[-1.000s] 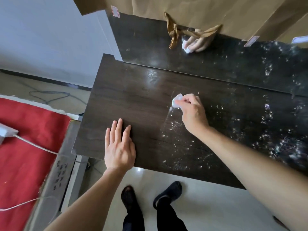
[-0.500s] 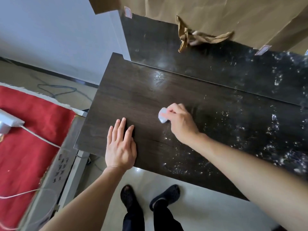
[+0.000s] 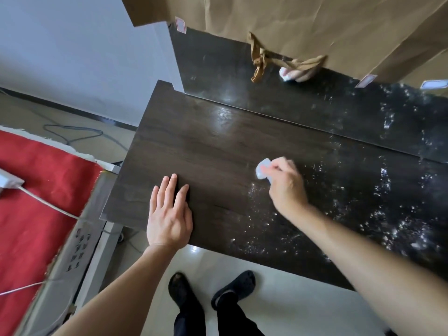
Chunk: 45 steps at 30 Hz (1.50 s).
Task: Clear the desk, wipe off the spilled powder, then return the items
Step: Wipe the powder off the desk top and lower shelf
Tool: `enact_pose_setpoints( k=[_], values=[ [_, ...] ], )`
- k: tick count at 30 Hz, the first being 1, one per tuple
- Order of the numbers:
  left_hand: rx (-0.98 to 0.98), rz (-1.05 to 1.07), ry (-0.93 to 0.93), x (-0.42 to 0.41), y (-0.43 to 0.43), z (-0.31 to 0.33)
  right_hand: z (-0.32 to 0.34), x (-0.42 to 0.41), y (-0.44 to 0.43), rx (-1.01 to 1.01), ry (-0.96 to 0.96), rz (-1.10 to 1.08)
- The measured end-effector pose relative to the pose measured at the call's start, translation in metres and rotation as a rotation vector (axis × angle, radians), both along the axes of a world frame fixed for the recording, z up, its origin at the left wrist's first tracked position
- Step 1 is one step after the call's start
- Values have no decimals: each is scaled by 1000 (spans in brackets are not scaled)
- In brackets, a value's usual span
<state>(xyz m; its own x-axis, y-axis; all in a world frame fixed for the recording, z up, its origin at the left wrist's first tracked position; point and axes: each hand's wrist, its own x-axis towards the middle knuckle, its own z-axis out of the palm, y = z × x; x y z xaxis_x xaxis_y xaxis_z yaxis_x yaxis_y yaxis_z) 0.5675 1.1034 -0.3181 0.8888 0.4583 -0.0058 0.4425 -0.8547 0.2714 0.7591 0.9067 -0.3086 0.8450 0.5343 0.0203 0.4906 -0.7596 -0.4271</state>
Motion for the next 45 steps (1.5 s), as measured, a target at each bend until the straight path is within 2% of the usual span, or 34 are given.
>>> enact_pose_setpoints(
  k=[3, 5, 6, 8, 10, 11, 12, 15, 18, 20, 22, 24, 26, 27, 29, 32, 37, 39, 41, 43, 45],
  values=[
    [-11, 8, -2, 1, -1, 3, 10, -52, -15, 55, 170, 243],
    [-14, 5, -8, 1, -1, 3, 22, -38, -17, 41, 201, 296],
    [-12, 2, -12, 1, 0, 3, 28, -18, -12, 53, 157, 236],
    [-6, 0, -20, 1, 0, 3, 34, 35, 0, 42, 60, -37],
    [0, -6, -20, 0, 0, 2, 31, 74, 13, -4, 55, -322],
    [1, -9, -19, 0, 0, 1, 25, 77, 20, -21, 49, -382],
    [3, -11, -17, 0, 0, 0, 17, 71, 28, -33, 36, -350],
    [8, -12, -5, 0, 1, 0, 8, 1, 36, -3, 17, 37],
    [4, -3, -12, 0, 1, 1, 15, -64, 12, 49, 185, 470],
    [0, -4, -22, 0, 1, 1, 26, -68, -3, 7, 308, 625],
    [4, -8, -30, 0, 2, 0, 33, -35, 4, 67, 290, 519],
    [10, -10, -33, 0, 2, -1, 34, 18, 25, 102, 137, 213],
    [13, -13, -34, -1, 1, -1, 27, 68, 43, 5, 64, -39],
    [14, -16, -35, -2, 1, -1, 20, 80, 48, -63, 35, -94],
    [14, -19, -42, -2, 1, -1, 8, 69, 57, -144, -33, -57],
    [16, -15, -44, -2, 1, -2, 1, -5, 46, -32, -41, 162],
    [12, -14, -44, -2, 2, -2, 20, -144, -28, -15, 183, 529],
    [5, -14, -40, -3, 2, -2, 23, -164, -42, -35, 187, 616],
    [-2, -19, -42, -3, 2, -3, 23, -153, -32, -6, 161, 489],
    [-10, -17, -43, -3, 3, -4, 21, -130, -13, 47, 135, 251],
    [-20, -17, -51, -4, 3, -5, 17, -126, 0, 30, 120, 163]
  ],
)
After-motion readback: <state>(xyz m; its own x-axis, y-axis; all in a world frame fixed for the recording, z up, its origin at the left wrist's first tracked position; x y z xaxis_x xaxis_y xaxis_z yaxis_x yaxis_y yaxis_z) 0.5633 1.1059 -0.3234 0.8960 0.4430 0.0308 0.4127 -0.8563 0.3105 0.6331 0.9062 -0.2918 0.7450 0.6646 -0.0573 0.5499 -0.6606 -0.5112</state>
